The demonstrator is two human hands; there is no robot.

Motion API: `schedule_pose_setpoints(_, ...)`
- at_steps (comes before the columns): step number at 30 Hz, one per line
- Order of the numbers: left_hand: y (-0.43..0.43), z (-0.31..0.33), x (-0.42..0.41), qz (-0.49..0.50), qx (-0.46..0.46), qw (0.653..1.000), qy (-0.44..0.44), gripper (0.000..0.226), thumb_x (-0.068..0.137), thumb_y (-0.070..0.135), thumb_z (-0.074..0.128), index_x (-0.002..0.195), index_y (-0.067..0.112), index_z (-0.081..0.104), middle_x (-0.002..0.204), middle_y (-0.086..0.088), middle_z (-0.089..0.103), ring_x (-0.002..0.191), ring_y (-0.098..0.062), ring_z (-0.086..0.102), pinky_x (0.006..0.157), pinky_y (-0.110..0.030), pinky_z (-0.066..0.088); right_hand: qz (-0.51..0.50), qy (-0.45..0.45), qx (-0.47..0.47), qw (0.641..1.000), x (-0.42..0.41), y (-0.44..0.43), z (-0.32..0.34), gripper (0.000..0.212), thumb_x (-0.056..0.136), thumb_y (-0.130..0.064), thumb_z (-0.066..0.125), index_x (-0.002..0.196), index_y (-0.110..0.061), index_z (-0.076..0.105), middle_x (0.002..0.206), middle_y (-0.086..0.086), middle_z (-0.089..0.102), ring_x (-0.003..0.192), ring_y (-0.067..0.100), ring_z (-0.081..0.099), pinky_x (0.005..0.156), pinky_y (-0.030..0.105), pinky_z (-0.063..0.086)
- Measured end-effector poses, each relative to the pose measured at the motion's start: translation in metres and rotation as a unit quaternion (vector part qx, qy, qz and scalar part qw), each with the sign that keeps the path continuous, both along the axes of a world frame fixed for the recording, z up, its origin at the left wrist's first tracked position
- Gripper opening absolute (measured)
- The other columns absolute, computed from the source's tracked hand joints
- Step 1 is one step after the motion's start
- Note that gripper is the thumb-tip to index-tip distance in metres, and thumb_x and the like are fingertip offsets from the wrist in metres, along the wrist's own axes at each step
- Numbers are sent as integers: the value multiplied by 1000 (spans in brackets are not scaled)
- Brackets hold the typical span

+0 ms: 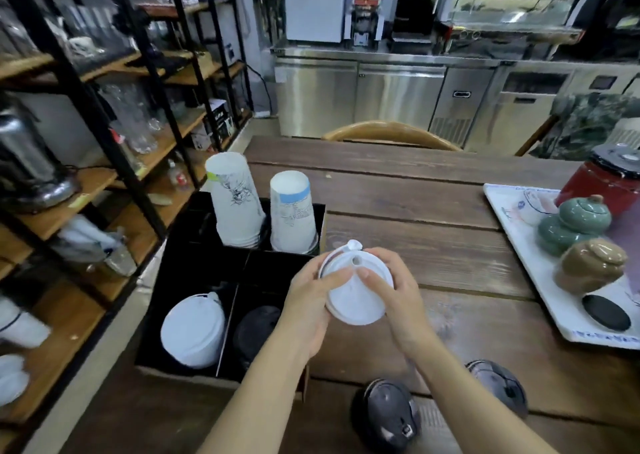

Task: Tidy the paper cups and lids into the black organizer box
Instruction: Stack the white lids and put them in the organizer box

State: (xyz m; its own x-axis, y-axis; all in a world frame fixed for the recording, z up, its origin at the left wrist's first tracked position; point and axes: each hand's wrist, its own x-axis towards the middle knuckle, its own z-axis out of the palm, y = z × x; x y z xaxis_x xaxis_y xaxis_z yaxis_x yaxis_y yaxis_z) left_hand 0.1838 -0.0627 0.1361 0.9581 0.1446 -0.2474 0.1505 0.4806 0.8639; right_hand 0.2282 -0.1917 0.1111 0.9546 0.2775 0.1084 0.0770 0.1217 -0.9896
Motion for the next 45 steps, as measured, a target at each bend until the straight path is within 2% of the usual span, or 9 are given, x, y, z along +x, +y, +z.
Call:
schedule_pose_setpoints(7,77,13,-75,159,38,986,36,37,82,14,67,119,9,64,120,-21,65,112,-38,60,98,-56,47,133,6,4,991,-45,96,9,20,82,-26,68,101,-25,63,94,-14,68,79,-5,65,62,9,49)
schedule_pose_setpoints(12,130,11,-112,215,41,973,77,31,85,17,64,115,6,65,120,-24,63,111,-41,59,97,-59,46,188,43,-12,981,-69,155,6,15,85,-24,66,98,-29,60,94,-10,65,75,-5,66,58,11,50)
schedule_pose_setpoints(15,151,6,-122,212,39,974,72,31,84,16,66,114,8,66,121,-23,63,114,-41,58,98,-61,45,214,58,-50,974,-74,174,7,22,86,-26,65,106,-27,59,98,-9,64,75,-7,65,57,13,52)
schedule_pose_setpoints(20,166,-4,-127,221,16,973,64,42,76,12,74,116,19,62,120,-11,64,110,-30,61,95,-51,51,215,59,-90,971,-80,183,9,16,87,-24,64,101,-31,63,97,-5,68,72,0,65,61,31,50)
schedule_pose_setpoints(25,165,-9,-124,188,2,979,85,62,60,25,79,118,12,61,123,-15,64,114,-31,60,100,-53,47,198,75,-106,972,-84,180,10,22,89,-27,61,109,-25,67,99,5,70,75,16,65,43,26,46)
schedule_pose_setpoints(28,166,-12,-121,160,-15,984,77,60,64,22,77,120,9,60,124,-19,63,116,-34,59,100,-53,47,190,78,-97,974,-84,178,12,18,88,-27,62,104,-30,69,92,0,71,69,14,63,38,24,41)
schedule_pose_setpoints(33,172,-16,-114,119,-30,990,70,53,72,10,75,122,7,59,128,-22,60,118,-38,57,99,-54,47,193,103,-88,972,-81,174,8,18,82,-35,66,99,-38,69,87,-4,71,65,12,63,36,24,40)
schedule_pose_setpoints(39,178,-21,-108,82,-75,992,64,47,86,25,62,128,4,55,133,-28,53,122,-41,52,98,-50,44,188,122,-101,969,-76,175,2,28,77,-42,64,103,-35,69,97,5,71,68,16,62,39,25,40)
schedule_pose_setpoints(45,191,-26,-104,64,-57,994,64,58,75,18,68,128,1,53,135,-29,51,126,-44,48,100,-51,43,226,134,-94,960,-71,179,-8,31,79,-44,64,109,-37,67,96,-1,71,70,15,64,41,26,44)
